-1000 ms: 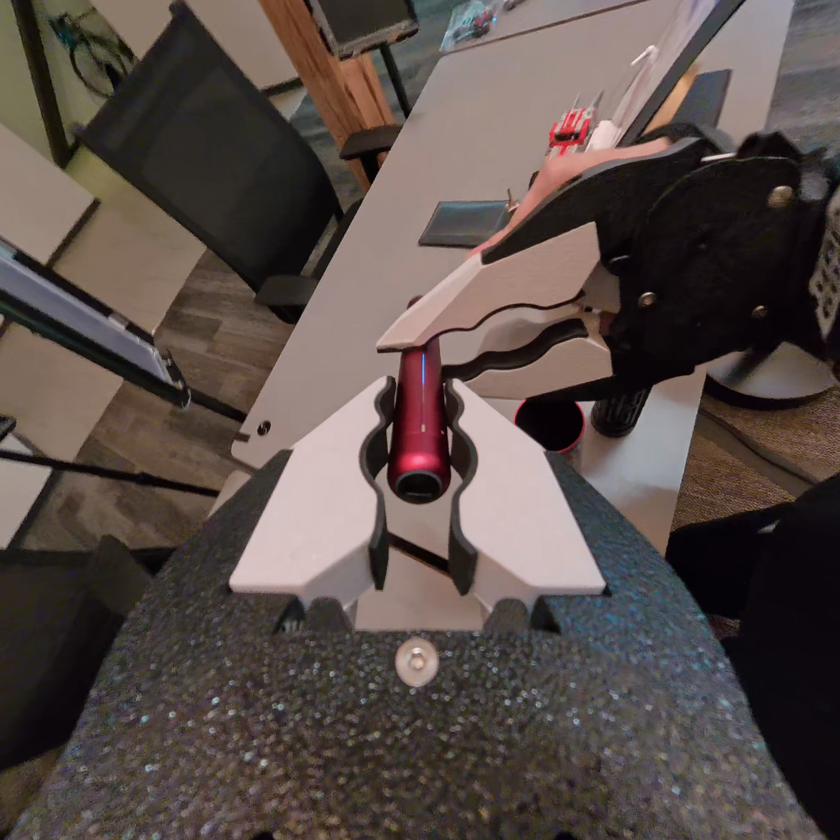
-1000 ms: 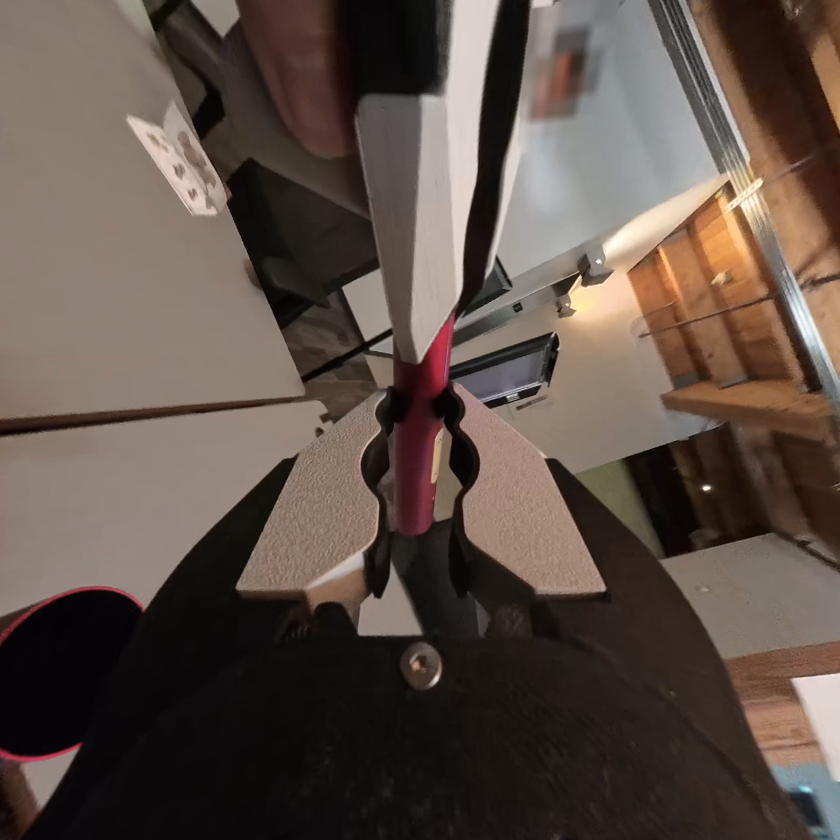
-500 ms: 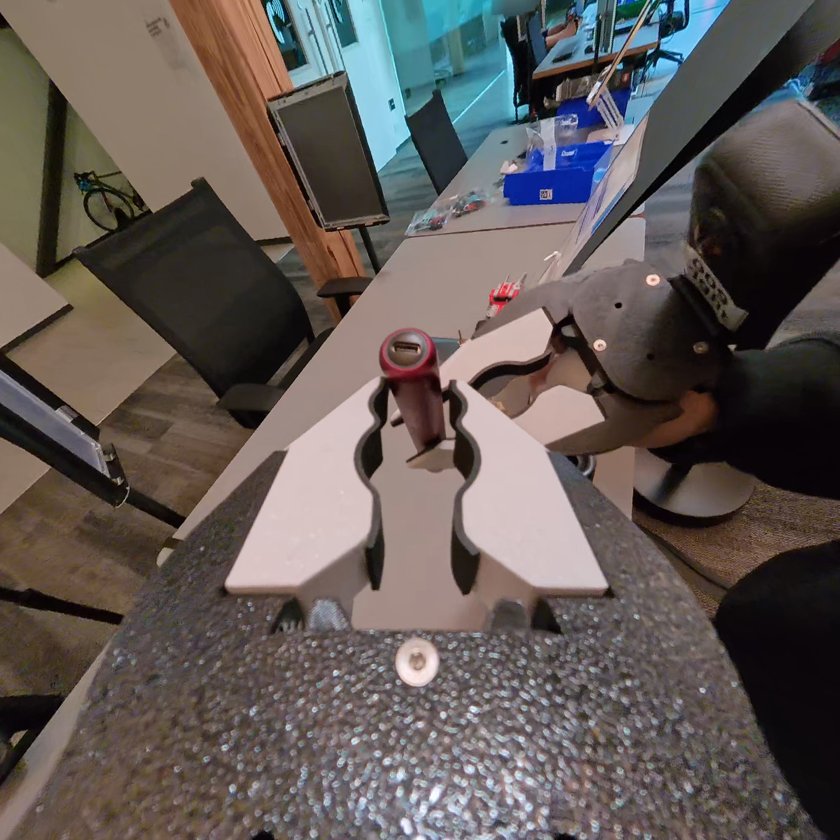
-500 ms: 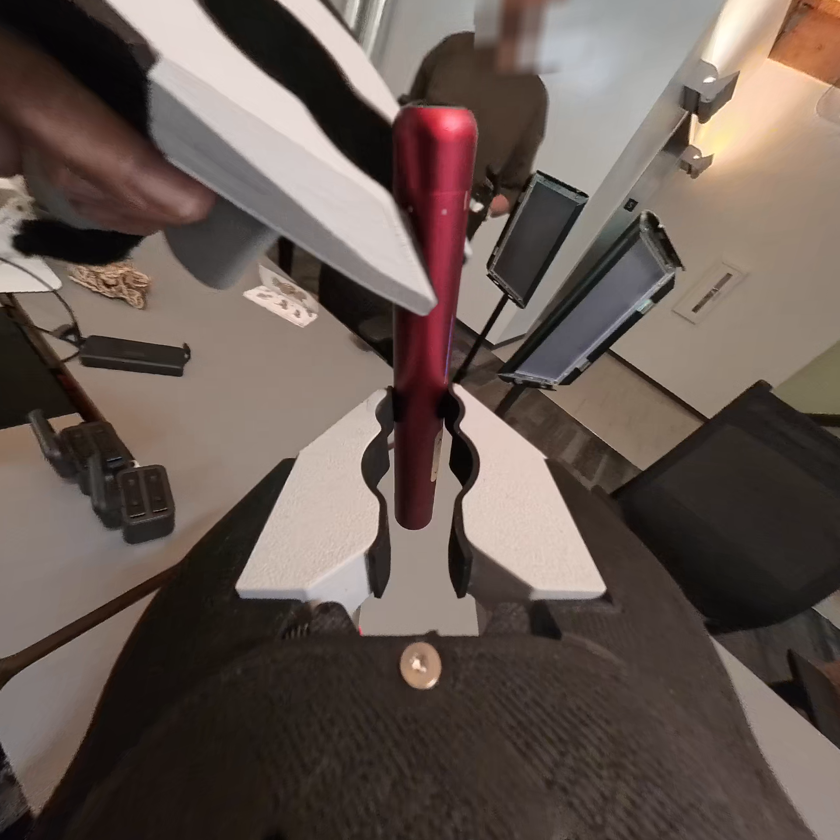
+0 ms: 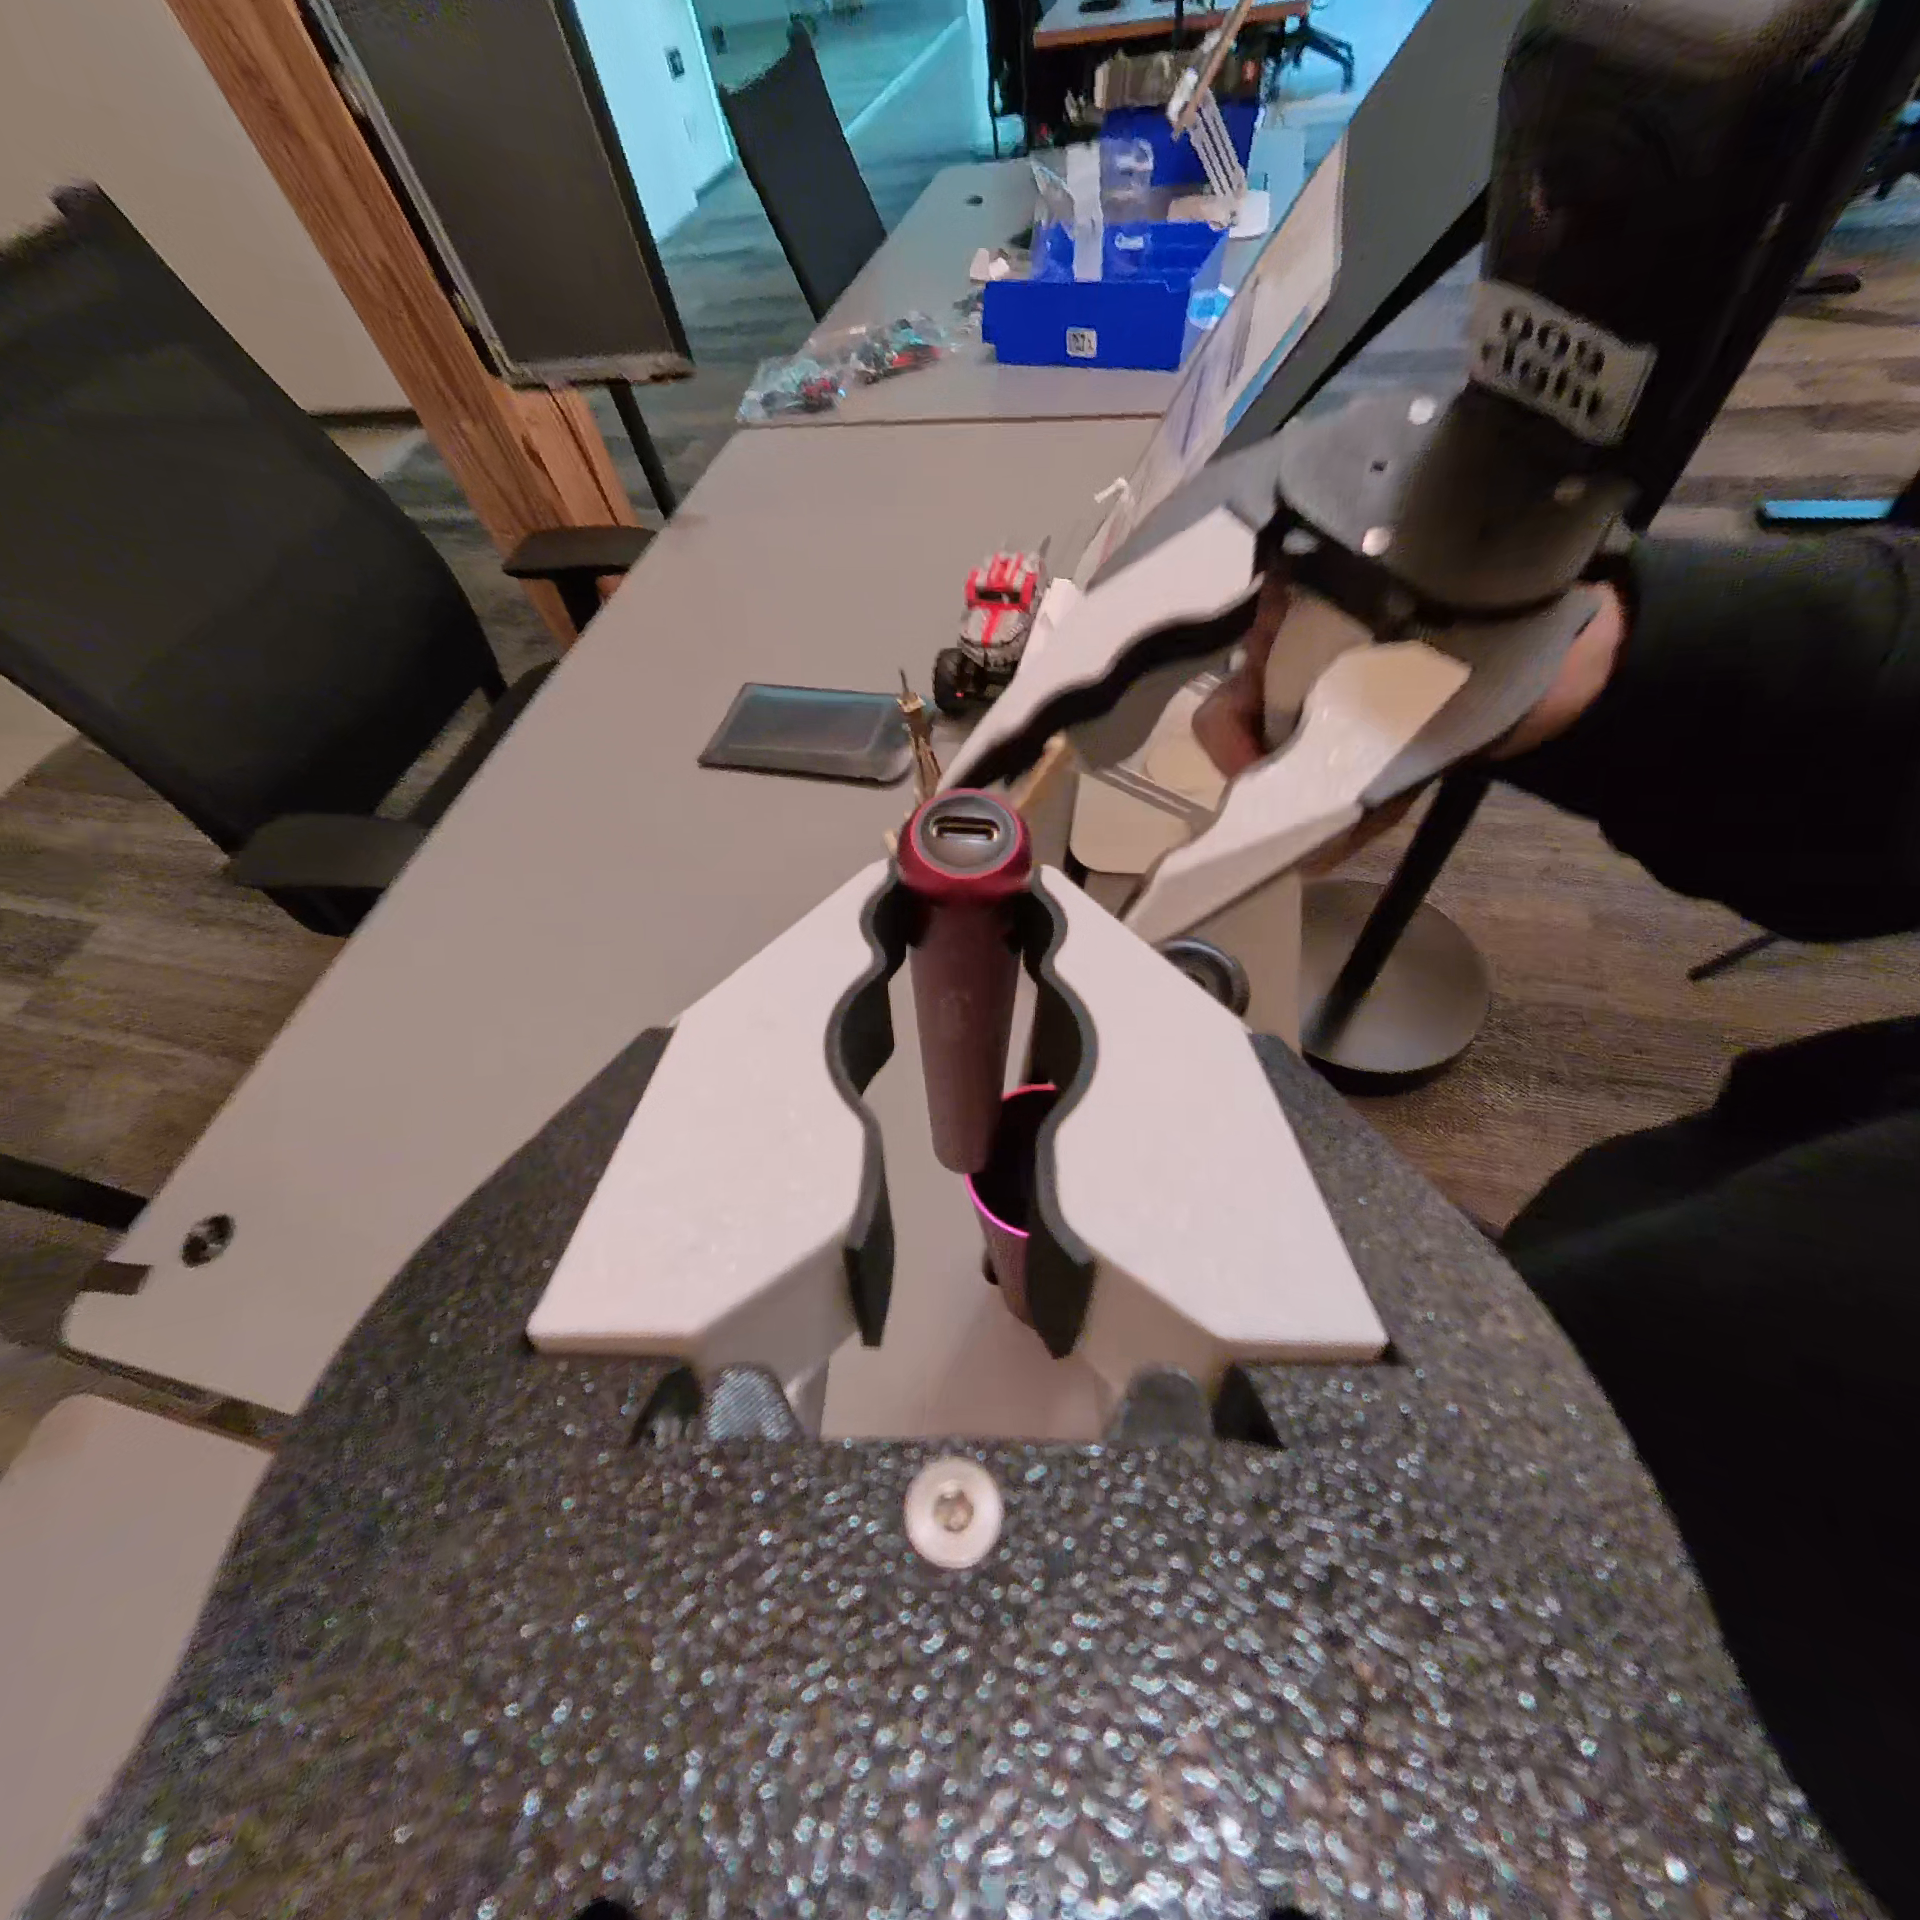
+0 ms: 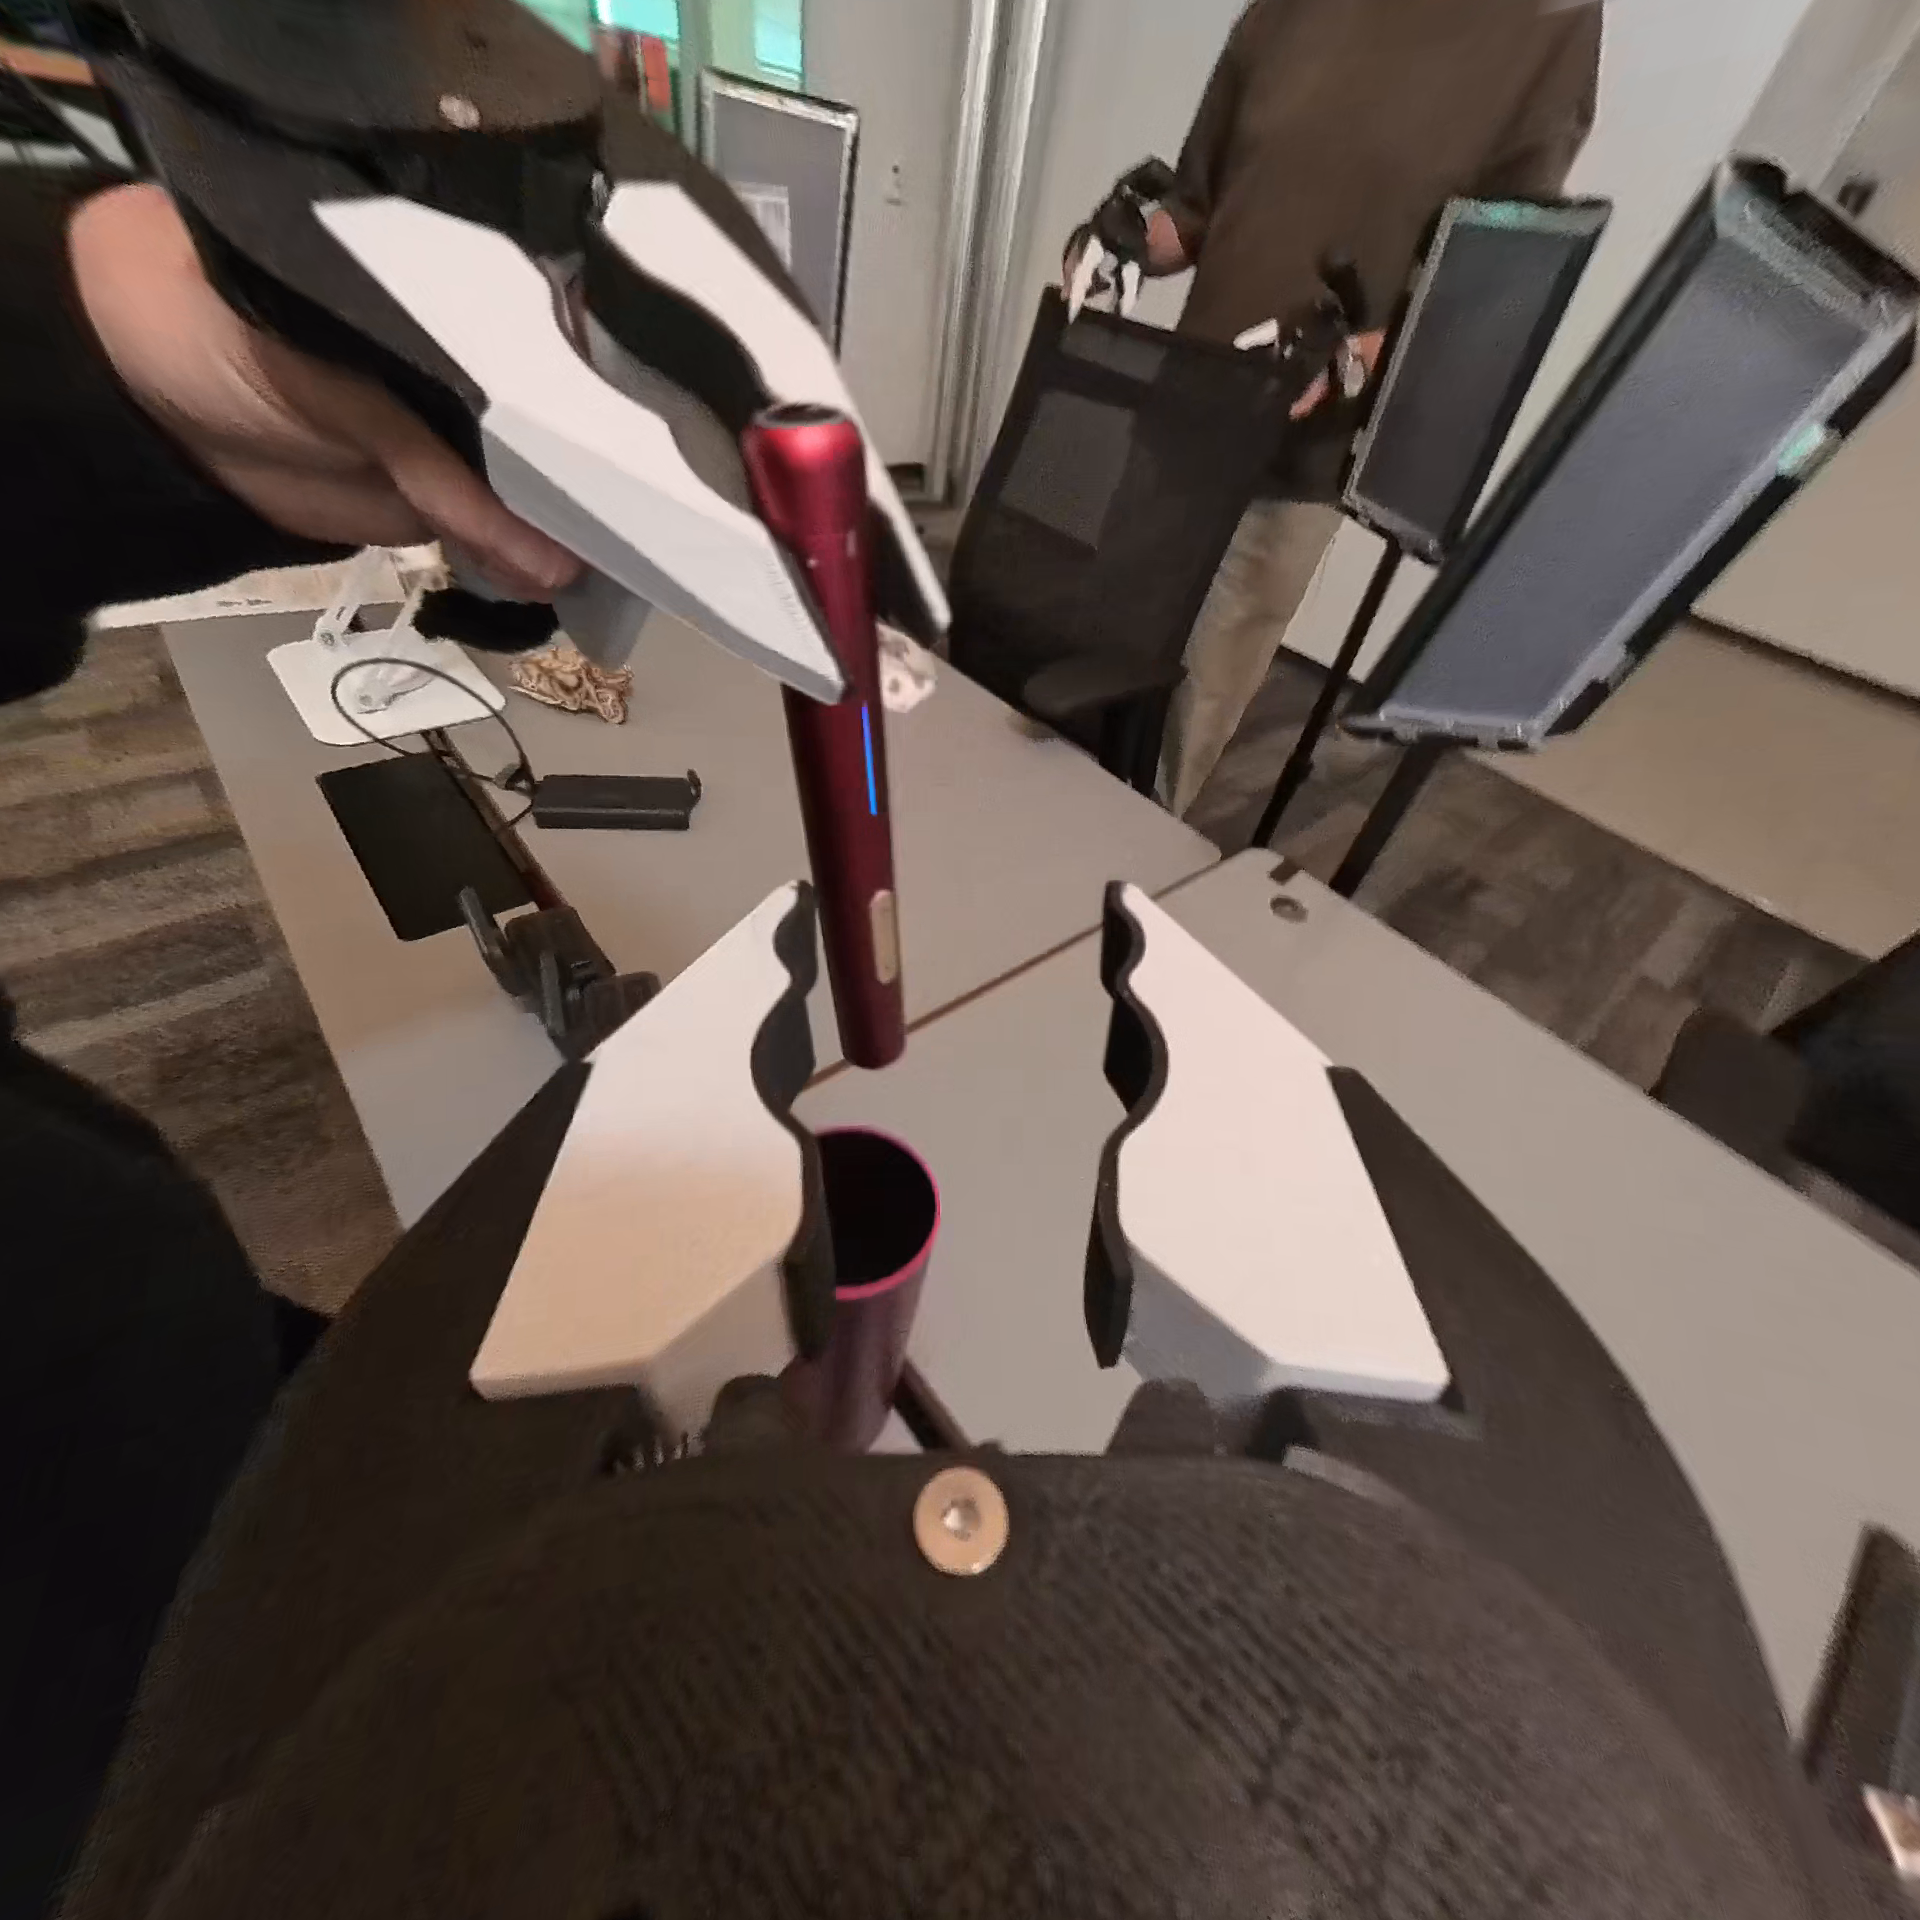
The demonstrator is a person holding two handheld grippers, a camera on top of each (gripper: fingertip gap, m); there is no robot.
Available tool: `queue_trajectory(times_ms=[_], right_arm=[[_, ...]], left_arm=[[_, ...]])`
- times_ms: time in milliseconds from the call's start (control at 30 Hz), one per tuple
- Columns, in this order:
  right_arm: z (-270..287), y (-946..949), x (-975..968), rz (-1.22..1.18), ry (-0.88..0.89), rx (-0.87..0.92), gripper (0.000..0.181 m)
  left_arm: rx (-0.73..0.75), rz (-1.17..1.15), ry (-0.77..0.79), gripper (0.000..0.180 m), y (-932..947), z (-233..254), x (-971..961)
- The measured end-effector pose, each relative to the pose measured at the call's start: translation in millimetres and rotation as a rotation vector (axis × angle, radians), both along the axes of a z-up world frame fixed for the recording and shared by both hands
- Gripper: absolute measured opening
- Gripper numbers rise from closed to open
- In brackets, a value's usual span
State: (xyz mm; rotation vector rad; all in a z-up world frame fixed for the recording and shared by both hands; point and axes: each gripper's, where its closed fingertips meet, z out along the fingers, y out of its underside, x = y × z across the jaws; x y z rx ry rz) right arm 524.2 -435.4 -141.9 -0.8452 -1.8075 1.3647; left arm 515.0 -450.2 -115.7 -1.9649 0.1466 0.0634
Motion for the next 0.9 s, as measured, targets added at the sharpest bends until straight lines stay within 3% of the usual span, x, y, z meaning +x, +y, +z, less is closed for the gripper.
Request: queue_trajectory(times_ms=[233,367,500,700,900], right_arm=[[-25,35,27,-0.076,-0.075,-0.067,0.052],[-26,30,27,-0.055,-0.066,-0.069,0.037],[-33,15,24,0.024,-0.115,-0.056,0.035],[-60,-9,18,0.108,-0.284,-0.017,0.029],[-86,-12,13,-0.007,-0.495,0.023,0.030]], left_arm=[[-0.050,-0.062,-0.052,0.019,14,-49,10],[-0.067,-0.099,-0.052,0.019,20,-82,18],[-0.075,-0.126,-0.023,0.019,25,-114,26],[-0.098,-0.102,0.037,0.019,27,-140,23],[-0.102,-0.019,0.145,0.019,29,-148,17]])
